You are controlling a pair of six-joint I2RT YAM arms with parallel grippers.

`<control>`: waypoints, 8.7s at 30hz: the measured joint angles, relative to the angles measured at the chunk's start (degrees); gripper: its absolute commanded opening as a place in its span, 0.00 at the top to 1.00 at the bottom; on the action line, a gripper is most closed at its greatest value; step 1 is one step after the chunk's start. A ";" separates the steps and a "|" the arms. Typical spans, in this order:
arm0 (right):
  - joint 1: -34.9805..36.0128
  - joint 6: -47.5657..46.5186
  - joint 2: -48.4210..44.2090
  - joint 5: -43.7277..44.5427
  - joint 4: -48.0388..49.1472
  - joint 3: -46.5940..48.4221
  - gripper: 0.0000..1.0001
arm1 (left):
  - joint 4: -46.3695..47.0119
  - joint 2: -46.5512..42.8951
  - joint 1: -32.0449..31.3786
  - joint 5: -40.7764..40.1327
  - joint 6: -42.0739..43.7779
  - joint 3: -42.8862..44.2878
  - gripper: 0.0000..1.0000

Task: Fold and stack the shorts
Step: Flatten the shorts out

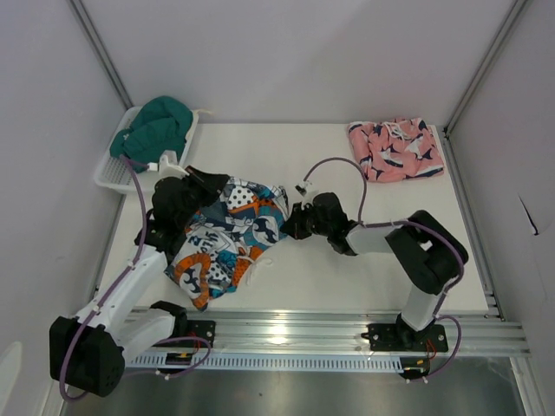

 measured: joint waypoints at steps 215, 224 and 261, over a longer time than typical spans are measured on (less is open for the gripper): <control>-25.27 -0.66 -29.24 -8.59 -56.74 12.96 1.00 | 0.61 7.13 22.21 16.57 1.33 -6.29 1.00; -26.18 -0.70 -14.32 -5.01 -48.98 15.56 1.00 | 13.40 26.08 20.46 15.06 1.07 -2.86 1.00; -38.66 2.43 -12.15 6.32 -40.50 10.34 0.39 | -0.63 7.80 -4.98 7.85 9.38 0.48 0.01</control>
